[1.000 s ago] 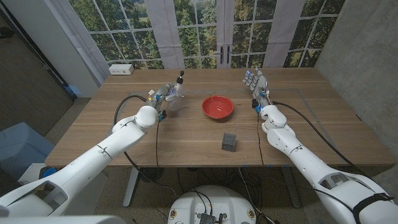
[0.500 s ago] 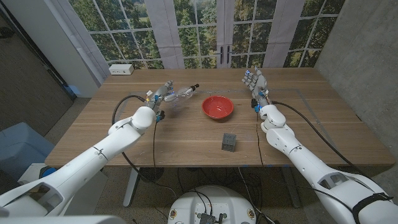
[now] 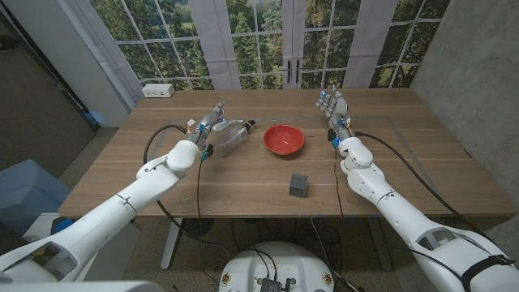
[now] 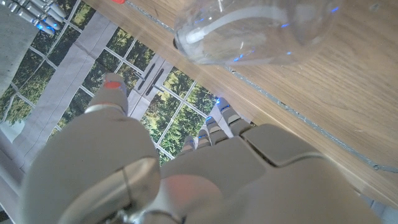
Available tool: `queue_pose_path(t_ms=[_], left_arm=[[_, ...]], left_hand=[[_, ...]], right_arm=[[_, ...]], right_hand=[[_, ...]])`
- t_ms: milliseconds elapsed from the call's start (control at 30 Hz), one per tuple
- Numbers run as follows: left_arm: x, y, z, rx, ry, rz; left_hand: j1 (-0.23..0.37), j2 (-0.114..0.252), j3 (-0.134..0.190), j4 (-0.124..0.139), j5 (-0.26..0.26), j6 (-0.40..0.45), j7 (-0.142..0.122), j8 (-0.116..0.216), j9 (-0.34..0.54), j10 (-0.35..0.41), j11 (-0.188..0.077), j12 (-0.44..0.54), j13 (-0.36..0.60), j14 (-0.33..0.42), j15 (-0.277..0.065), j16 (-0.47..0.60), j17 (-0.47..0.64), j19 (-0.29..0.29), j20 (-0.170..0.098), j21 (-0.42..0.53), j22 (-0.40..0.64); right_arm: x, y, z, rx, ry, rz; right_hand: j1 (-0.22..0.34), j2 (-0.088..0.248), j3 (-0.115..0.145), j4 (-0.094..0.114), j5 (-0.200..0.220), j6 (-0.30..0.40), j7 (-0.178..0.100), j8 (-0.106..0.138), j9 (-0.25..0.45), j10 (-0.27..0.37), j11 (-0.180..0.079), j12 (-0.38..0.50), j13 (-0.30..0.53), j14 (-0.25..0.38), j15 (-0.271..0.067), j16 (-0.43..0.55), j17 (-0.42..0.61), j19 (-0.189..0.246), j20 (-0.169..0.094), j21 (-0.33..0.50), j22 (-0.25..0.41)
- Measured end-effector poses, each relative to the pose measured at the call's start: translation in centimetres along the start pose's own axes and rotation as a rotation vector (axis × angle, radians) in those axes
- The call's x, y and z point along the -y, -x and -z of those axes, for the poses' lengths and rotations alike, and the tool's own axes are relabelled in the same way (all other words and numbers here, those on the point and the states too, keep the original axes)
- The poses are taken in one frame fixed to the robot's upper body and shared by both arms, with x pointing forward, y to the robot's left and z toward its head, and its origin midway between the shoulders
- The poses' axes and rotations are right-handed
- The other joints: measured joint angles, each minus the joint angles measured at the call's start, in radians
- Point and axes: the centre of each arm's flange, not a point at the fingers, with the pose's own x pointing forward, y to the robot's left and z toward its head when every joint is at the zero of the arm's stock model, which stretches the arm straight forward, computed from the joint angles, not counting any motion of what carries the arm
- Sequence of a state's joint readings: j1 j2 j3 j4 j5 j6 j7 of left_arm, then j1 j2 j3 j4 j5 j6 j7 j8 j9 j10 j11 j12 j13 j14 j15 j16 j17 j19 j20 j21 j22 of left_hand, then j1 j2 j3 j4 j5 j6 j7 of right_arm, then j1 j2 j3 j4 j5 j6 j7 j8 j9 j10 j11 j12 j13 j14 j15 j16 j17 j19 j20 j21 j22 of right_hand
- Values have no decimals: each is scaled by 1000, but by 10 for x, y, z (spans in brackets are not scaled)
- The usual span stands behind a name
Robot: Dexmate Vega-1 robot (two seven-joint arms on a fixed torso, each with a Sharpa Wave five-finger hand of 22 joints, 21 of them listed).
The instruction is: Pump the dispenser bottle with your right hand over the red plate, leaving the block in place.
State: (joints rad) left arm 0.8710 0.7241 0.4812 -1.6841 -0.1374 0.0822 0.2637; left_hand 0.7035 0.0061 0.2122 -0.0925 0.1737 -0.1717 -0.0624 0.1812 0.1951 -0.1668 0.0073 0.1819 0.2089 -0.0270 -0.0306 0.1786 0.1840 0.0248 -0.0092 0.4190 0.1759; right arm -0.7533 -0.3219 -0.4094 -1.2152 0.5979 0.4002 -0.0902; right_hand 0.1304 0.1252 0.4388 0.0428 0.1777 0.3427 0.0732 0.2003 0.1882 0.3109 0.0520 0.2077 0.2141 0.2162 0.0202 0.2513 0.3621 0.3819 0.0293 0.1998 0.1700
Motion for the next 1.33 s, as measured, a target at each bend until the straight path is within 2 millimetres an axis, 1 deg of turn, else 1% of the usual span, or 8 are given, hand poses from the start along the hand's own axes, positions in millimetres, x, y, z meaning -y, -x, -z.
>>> queue_pose_path(t_ms=[367, 633, 667, 800, 1000, 1133, 1267, 1333], left_arm=[[-7, 3, 0, 115, 153, 10], [-13, 3, 20, 96, 214, -23], [-15, 5, 3, 200, 316, 11], [-19, 7, 2, 235, 378, 16], [-24, 9, 10, 242, 418, 1], [-25, 12, 17, 229, 426, -12], [-25, 13, 23, 217, 439, -25], [-30, 17, 14, 302, 600, 9]], left_hand=[[-137, 27, -30, 55, 4, 12, -49, 23, -9, 27, -38, 22, -9, 6, -1, 11, 1, 19, -18, -13, 0], [-230, 75, -38, 96, 16, 122, -54, 45, -19, 105, -64, 38, -18, 54, -7, 18, -2, 73, -22, -16, 0], [-242, 80, -39, 101, 17, 131, -58, 45, -19, 111, -62, 40, -18, 61, -6, 18, -3, 76, -25, -16, 0], [-287, 122, -34, 131, 28, 156, -59, 46, -19, 138, -57, 43, -23, 78, -5, 23, -3, 94, -21, -20, 0], [-382, 179, -24, 205, 53, 199, -28, 30, -23, 162, -68, 43, -27, 95, -5, 23, -3, 114, -27, -24, 0], [-437, 161, -13, 252, 74, 216, 8, 20, -23, 175, -83, 34, -28, 95, -5, 22, -3, 114, -27, -33, 0], [-459, 154, 7, 273, 92, 217, 26, 12, -23, 170, -88, 28, -32, 95, -5, 17, -3, 114, -27, -42, 0], [-468, 156, 15, 278, 94, 213, 32, 11, -26, 166, -91, 25, -32, 95, -5, 17, -7, 114, -27, -46, 0]], right_arm=[[2, 3, -1, 30, 4, -30], [2, 4, -3, 44, 6, -38], [3, 7, -1, 40, 7, -37], [3, 9, -2, 43, 8, -38], [5, 11, -3, 51, 13, -24], [6, 11, -4, 54, 15, -9], [8, 11, -4, 56, 17, 9], [13, 31, -2, 55, 14, 20]], right_hand=[[0, 0, -12, -7, 0, 0, 0, 0, 0, 0, 7, 0, 0, -2, 2, -5, -5, -5, 16, 0, 0], [-16, -16, -21, -15, 0, 0, 0, 0, 0, 0, 7, 0, 0, -9, 9, -5, -10, -5, 16, 0, 0], [-16, -16, -21, -15, 0, 0, 0, 0, 0, 0, 7, 0, 0, -9, 9, -5, -10, -5, 16, 0, 0], [-16, -16, -21, -15, 0, 0, 0, 0, 0, 2, 9, 0, 0, -9, 9, -12, -14, -5, 16, 0, 0], [-30, -30, -29, -15, 0, 0, 0, 0, 0, 2, 9, 0, 0, -9, 9, -12, -14, -5, 16, 0, 0], [-30, -30, -29, -15, 0, 0, 0, 0, 0, 2, 9, 0, 0, -8, 8, -12, -15, -5, 16, 0, 0], [-30, -30, -29, -15, 0, 0, 0, 0, 0, 2, 9, 0, 0, -5, 5, -12, -19, -5, 16, 0, 0], [-30, -30, -29, -15, 0, 0, 0, 0, 0, 2, 9, 0, 0, -5, 5, -12, -19, -5, 16, 0, 0]])
